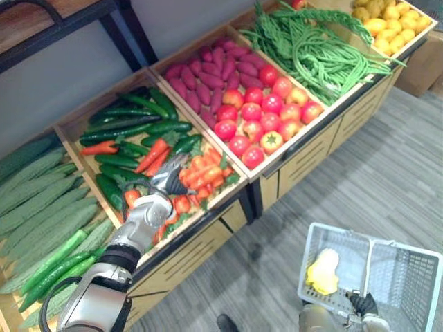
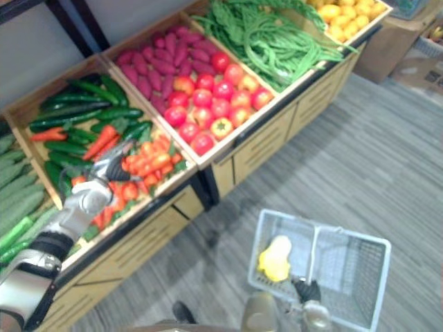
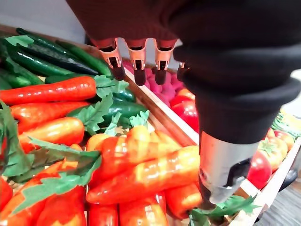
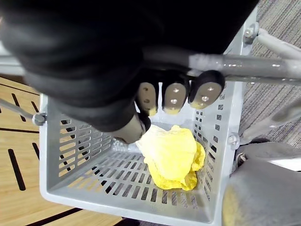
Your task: Pick vegetable in the basket
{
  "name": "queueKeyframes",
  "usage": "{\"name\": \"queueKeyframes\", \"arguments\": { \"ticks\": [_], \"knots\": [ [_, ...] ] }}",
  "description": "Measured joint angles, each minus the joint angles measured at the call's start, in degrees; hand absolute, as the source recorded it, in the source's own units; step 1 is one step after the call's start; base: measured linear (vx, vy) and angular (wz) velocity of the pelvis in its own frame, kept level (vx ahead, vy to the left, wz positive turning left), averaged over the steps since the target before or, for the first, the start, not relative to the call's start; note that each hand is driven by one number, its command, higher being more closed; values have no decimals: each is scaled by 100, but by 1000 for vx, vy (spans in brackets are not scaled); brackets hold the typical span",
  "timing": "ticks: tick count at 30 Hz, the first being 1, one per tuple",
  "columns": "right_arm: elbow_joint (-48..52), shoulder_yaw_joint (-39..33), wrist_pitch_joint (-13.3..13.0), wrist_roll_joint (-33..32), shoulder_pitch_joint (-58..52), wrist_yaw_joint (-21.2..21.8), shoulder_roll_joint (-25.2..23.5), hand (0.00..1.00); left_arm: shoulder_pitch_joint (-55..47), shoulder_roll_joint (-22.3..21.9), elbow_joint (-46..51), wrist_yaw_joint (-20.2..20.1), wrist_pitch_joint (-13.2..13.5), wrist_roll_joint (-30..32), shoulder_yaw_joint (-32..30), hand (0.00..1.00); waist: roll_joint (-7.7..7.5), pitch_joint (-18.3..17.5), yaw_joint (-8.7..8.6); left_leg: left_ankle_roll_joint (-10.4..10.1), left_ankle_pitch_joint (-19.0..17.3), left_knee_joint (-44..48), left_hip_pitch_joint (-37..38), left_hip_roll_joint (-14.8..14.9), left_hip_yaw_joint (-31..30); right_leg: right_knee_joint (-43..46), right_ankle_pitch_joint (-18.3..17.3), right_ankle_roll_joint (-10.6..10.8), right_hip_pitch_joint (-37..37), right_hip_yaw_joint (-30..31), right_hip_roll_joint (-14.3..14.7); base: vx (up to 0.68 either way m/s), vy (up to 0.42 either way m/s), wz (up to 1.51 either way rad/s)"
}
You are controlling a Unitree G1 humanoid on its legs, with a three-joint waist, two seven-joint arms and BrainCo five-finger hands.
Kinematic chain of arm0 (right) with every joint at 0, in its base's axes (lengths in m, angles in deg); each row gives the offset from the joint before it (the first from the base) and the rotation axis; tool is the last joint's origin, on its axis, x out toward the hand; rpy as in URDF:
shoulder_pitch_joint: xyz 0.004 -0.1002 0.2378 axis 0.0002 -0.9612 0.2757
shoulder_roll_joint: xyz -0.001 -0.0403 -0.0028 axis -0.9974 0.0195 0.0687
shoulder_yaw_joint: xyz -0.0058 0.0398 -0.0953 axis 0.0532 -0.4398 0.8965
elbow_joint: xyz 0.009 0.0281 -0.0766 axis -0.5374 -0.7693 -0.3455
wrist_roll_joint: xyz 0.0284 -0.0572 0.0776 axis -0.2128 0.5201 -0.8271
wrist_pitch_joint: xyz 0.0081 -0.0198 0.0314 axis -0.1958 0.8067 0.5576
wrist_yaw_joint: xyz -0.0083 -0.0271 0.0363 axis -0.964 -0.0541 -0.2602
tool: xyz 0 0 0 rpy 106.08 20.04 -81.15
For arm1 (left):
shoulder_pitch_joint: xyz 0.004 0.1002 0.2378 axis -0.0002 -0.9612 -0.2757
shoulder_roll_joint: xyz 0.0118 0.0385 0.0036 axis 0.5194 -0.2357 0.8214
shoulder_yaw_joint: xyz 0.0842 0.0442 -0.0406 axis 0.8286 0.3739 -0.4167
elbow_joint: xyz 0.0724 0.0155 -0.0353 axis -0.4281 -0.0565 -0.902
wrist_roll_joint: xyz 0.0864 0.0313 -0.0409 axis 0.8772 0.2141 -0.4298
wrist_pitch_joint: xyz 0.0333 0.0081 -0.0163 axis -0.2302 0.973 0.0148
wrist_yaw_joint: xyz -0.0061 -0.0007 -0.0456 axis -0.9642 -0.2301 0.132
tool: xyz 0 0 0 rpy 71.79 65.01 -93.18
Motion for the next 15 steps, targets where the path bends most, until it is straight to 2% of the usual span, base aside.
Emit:
{"name": "queueKeyframes", "arguments": {
  "ticks": [7,15],
  "knots": [
    [10,-35,-10,-18,129,-1,-10,100,293,-204,-101,3,-49,-2,-8,0,-29,124,-5,9,21,1,-199,11,50,57,25,28,-262,144,42,14,-8,-5],
    [160,1,-11,-131,273,-3,-32,100,705,-390,-311,64,-142,-11,-73,0,-116,443,-42,7,20,2,-210,22,195,189,24,28,-433,375,85,45,8,-8]
  ]
}}
